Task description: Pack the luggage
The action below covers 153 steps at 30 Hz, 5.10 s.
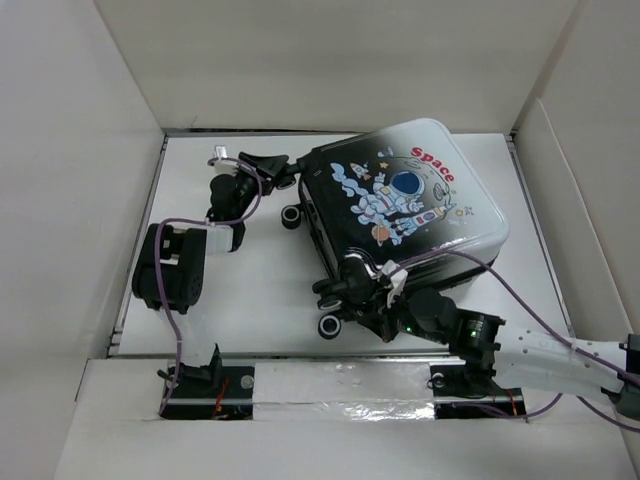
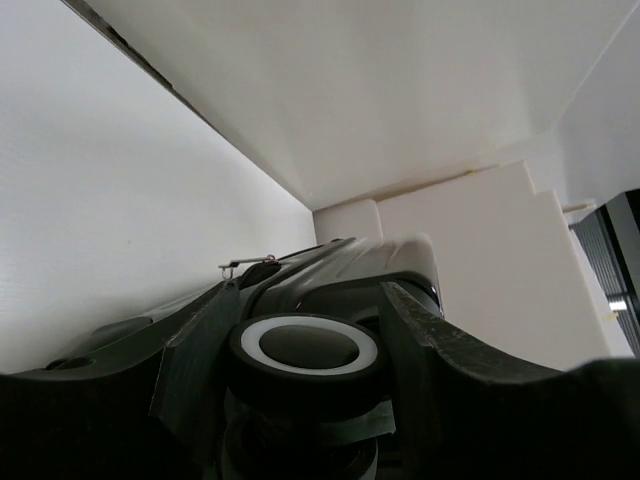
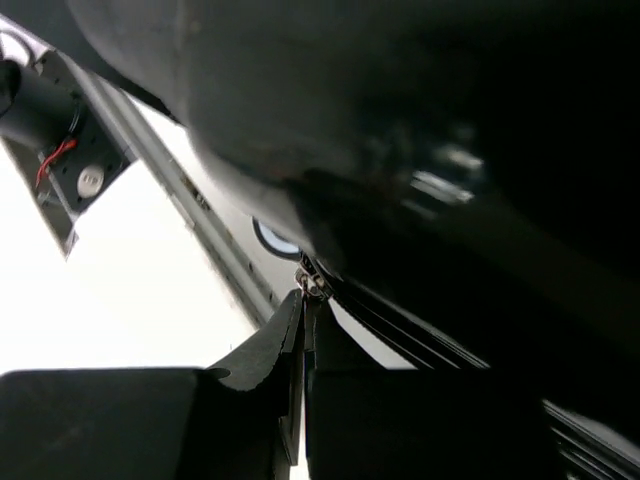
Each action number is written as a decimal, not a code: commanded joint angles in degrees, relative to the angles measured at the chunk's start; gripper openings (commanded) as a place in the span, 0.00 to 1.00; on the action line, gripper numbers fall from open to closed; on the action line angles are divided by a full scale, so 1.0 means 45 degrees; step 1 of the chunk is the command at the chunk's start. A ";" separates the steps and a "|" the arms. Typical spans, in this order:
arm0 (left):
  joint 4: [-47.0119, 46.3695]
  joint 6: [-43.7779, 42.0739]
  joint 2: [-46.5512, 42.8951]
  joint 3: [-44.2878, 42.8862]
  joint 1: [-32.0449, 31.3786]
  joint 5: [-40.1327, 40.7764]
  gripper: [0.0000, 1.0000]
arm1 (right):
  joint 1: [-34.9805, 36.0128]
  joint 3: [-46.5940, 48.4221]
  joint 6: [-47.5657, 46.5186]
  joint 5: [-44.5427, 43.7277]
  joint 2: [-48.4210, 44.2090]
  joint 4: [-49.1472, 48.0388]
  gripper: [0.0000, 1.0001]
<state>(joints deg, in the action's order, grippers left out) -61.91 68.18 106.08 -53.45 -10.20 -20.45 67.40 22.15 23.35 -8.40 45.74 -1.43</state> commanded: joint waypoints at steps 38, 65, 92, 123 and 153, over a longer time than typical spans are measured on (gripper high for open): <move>-0.1711 -0.1421 -0.8691 0.9125 -0.4863 0.1673 0.00 | 0.1840 0.0190 0.0834 -0.8266 0.4325 -1.0011 0.00; 0.2173 -0.0522 -1.3651 0.6469 -0.2402 0.0443 0.00 | 0.0867 0.3439 -0.0817 -0.2373 -0.2096 -0.0050 0.00; 0.8136 -0.5582 -1.7211 0.8167 -0.3085 -0.1135 0.19 | -0.4410 0.1405 -0.1185 0.1770 -0.0456 -0.2846 0.00; 0.6765 -0.8882 -0.2267 -0.2729 -1.0918 0.1380 0.27 | -1.2713 0.1133 -0.1928 0.6479 -0.1237 -0.1772 0.00; 1.0067 -0.8239 0.0257 -0.7481 -0.8751 -0.1686 0.70 | -0.5231 -0.1269 -0.2006 -0.0493 0.0538 -0.8175 0.00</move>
<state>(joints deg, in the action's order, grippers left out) -4.99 27.55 108.79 -90.94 -50.83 -31.27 37.69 15.62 12.05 -24.93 46.61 -20.64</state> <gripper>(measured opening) 0.666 0.010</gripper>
